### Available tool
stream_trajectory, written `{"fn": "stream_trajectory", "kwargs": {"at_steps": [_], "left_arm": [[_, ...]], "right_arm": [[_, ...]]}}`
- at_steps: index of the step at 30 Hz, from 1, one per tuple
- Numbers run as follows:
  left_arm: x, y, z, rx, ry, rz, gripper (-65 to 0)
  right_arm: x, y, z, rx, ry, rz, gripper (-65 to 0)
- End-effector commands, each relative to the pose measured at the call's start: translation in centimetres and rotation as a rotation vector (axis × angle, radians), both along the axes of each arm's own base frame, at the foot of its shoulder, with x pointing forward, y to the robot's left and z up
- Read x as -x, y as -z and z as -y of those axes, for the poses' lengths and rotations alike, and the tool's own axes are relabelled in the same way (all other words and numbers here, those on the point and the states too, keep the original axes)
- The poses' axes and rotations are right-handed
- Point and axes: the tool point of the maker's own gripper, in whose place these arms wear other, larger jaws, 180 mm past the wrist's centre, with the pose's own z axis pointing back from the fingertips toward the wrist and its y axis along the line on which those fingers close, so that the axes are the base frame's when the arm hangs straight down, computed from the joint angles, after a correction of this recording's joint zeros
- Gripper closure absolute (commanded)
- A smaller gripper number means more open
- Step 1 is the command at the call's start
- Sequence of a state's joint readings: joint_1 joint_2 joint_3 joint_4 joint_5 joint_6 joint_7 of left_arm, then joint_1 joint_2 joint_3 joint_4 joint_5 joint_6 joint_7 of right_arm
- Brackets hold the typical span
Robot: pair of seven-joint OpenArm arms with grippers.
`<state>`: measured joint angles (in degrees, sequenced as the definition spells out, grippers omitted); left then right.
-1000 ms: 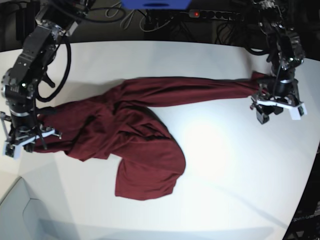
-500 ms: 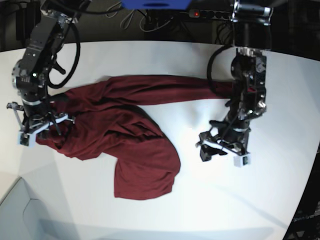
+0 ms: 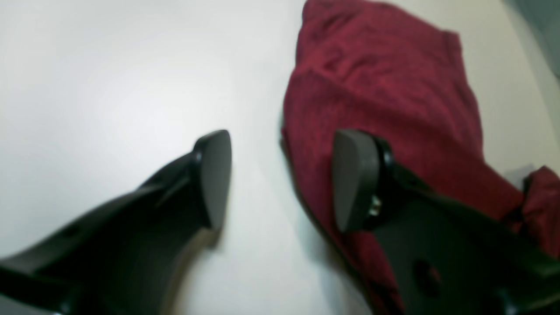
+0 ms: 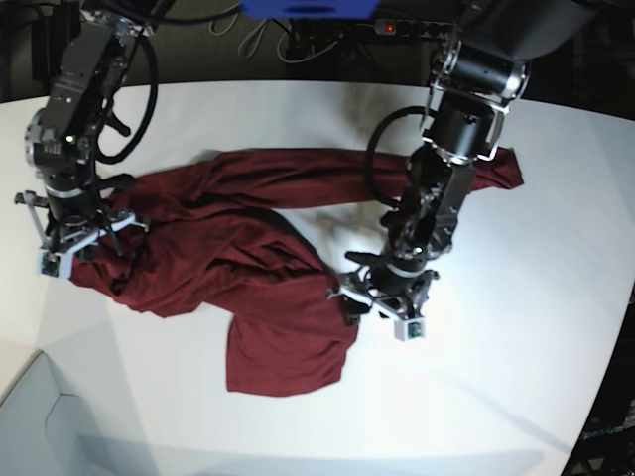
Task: Layout the t-shirt on the table in an organized manner, then fold the t-shirt properly
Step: 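Release the sleeve and grasp the shirt body with the left gripper, pulling outward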
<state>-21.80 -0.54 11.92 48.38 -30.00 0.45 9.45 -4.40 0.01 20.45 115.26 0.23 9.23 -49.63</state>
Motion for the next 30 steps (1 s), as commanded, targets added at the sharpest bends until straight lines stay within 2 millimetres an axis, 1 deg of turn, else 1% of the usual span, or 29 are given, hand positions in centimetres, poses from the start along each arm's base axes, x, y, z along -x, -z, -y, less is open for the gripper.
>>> {"fn": "stream_trajectory", "kwargs": {"at_steps": [1, 5, 7, 9, 10, 11, 14, 15, 17, 18, 19, 21, 25, 28, 30], "left_arm": [[-1.8, -2.4, 0.5, 0.014, -0.004, 0.072, -35.7], [-1.8, -0.8, 0.6, -0.014, 0.009, 0.026, -35.3], [-1.8, -0.2, 1.4, -0.022, 0.024, 0.006, -35.2], [-1.8, 0.3, 1.5, -0.031, 0.027, -0.009, -33.9], [-1.7, 0.4, 1.5, -0.033, 0.029, -0.011, -31.5], [-1.7, 0.4, 1.6, -0.034, 0.032, -0.011, -27.2], [-1.7, 0.3, 1.6, -0.024, 0.026, -0.010, -8.4], [-1.8, 0.2, 1.5, -0.022, 0.024, -0.009, -0.8], [-1.8, 0.2, 1.4, -0.022, 0.022, -0.009, 0.0], [-1.8, 0.0, 1.2, -0.022, 0.021, -0.004, -2.2], [-2.0, -0.5, 1.2, -0.020, 0.022, 0.012, -1.8], [-1.9, -1.3, -0.2, -0.031, 0.012, 0.044, 0.0], [-1.0, -4.4, -2.5, -0.041, 0.009, 0.152, -0.4], [0.0, -7.4, -7.1, 0.021, -0.074, 0.226, -0.4], [0.7, -8.8, -10.7, 0.070, -0.148, 0.252, -0.4]], "right_arm": [[-0.6, -1.5, 0.1, 0.018, -0.007, 0.054, 0.0], [-0.6, -1.4, 0.1, 0.018, -0.007, 0.053, 0.0], [-0.6, -1.4, 0.1, 0.018, -0.005, 0.053, 0.0], [-0.6, -1.4, 0.1, 0.018, -0.005, 0.053, 0.0], [-0.6, -1.4, 0.1, 0.018, -0.005, 0.053, 0.0], [-0.6, -1.4, 0.1, 0.018, -0.005, 0.053, 0.0], [-0.6, -1.4, 0.1, 0.018, -0.005, 0.053, 0.0], [-0.6, -1.4, 0.1, 0.018, -0.005, 0.053, 0.0], [-0.6, -1.5, 0.1, 0.018, -0.005, 0.055, 0.0], [-0.6, -1.4, 0.1, 0.017, -0.005, 0.053, 0.0], [-0.6, -1.4, 0.1, 0.017, -0.005, 0.053, 0.0], [-0.7, -1.5, 0.2, 0.020, -0.004, 0.056, 0.0], [-0.8, -1.8, 0.6, 0.035, -0.003, 0.060, 0.0], [-0.9, -2.1, 0.9, 0.043, -0.001, 0.065, 0.0], [-0.9, -2.2, 1.0, 0.048, -0.002, 0.069, 0.0]]}}
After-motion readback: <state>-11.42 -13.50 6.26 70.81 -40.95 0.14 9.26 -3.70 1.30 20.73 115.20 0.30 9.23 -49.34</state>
